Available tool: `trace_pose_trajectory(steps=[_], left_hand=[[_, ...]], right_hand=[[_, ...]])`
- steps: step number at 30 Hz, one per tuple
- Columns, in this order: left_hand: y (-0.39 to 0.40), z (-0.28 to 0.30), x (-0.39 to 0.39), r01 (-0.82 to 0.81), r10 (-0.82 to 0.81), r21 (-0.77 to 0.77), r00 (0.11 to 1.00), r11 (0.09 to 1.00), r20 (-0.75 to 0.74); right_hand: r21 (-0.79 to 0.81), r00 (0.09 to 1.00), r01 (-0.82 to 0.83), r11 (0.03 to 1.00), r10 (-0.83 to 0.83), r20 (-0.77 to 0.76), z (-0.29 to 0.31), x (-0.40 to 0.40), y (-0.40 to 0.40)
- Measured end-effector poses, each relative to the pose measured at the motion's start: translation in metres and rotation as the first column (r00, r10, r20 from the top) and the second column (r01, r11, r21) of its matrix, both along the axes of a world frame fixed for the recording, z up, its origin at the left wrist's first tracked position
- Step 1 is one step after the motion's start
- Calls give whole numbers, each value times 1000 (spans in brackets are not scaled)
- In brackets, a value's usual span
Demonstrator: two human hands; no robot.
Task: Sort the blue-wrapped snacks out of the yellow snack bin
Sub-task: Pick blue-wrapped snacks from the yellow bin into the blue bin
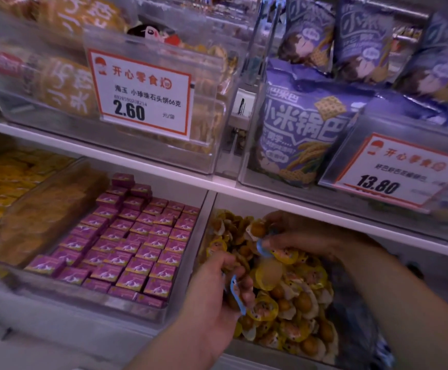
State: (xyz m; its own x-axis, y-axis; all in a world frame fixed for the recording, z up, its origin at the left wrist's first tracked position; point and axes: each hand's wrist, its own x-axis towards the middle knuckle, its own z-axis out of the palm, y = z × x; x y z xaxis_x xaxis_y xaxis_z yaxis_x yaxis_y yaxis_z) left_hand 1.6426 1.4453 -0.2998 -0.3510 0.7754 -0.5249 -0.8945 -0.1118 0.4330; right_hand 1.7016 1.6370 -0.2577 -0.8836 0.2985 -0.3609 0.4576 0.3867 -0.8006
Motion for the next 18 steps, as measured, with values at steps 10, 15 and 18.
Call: trace_pose_trajectory(steps=[10, 15, 18], left_hand=[[0, 5, 8, 136, -145, -60, 976, 989, -162], [0, 5, 9, 21, -22, -11, 981, 1000, -193], [-1, 2, 7, -69, 62, -35, 982, 997, -176]], right_hand=[[145, 857, 404, 903, -319, -405, 0, 59, -70], [139, 915, 224, 965, -159, -371, -15, 39, -97], [233, 904, 297, 926, -194, -382, -11, 37, -72]])
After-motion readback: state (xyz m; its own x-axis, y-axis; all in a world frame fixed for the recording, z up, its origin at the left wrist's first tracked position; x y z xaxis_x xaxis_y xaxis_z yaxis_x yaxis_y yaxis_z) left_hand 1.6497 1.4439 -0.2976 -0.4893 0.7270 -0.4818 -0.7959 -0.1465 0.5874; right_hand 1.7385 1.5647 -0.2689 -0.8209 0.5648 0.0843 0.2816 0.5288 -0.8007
